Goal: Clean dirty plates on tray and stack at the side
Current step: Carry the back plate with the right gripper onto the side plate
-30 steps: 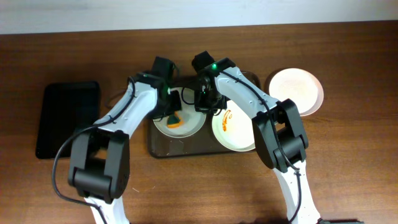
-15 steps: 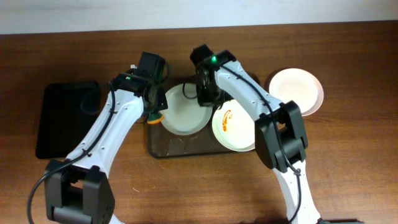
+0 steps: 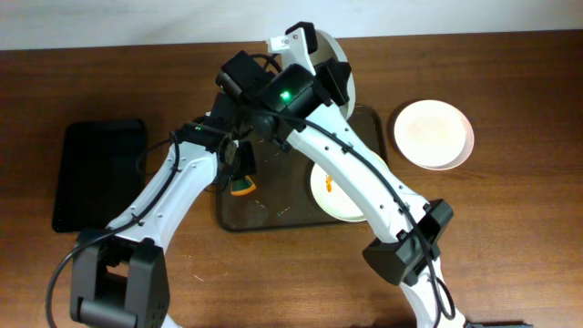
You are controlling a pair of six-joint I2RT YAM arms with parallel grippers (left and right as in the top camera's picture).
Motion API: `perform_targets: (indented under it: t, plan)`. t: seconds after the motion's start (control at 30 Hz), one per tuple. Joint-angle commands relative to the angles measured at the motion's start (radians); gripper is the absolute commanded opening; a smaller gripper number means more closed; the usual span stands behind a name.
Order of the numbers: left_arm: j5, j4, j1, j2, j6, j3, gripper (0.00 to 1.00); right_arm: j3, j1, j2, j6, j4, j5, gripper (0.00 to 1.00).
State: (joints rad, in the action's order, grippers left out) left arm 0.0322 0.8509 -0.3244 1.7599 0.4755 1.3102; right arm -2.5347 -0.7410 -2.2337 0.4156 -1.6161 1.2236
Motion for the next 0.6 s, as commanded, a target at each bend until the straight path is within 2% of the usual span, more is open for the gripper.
perform_targets:
  t: [0.0,0.03,0.1,0.17,0.27,0.3,0.4,0.47,0.5,0.57]
  plan:
    - [-0.011,-0.002,0.0,-0.003,0.002,-0.006,0.0,-0.013,0.165,0.007,0.049,0.008,-0.318,0.04]
    - [-0.011,-0.002,0.0,-0.003,0.002,-0.006,0.0,-0.013,0.242,0.007,0.025,0.015,-0.473,0.04]
    - [-0.011,-0.002,0.0,-0.003,0.002,-0.006,0.0,-0.012,0.555,0.006,-0.185,0.026,-1.057,0.04]
    - [-0.011,-0.002,0.0,-0.003,0.002,-0.006,0.0,0.014,0.827,0.002,-0.201,0.027,-1.398,0.04]
    - [-0.011,-0.003,0.0,-0.003,0.002,-0.006,0.0,0.11,1.027,0.0,-0.209,0.037,-1.429,0.04]
    - [-0.011,-0.013,0.0,-0.003,0.002,-0.006,0.0,0.205,1.077,0.0,-0.259,0.073,-1.43,0.04]
    - [-0.011,-0.016,0.0,-0.003,0.002,-0.006,0.0,0.431,1.116,0.0,-0.278,0.208,-1.422,0.04]
    - [-0.011,-0.017,0.0,-0.003,0.002,-0.006,0.0,0.508,1.121,0.0,-0.275,0.246,-1.422,0.59]
    - [-0.011,-0.017,0.0,-0.003,0.002,-0.006,0.0,0.5,1.12,0.005,-0.239,0.233,-1.422,0.65]
    - [-0.011,-0.016,0.0,-0.003,0.002,-0.006,0.0,0.476,1.118,0.017,-0.182,0.187,-1.426,0.65]
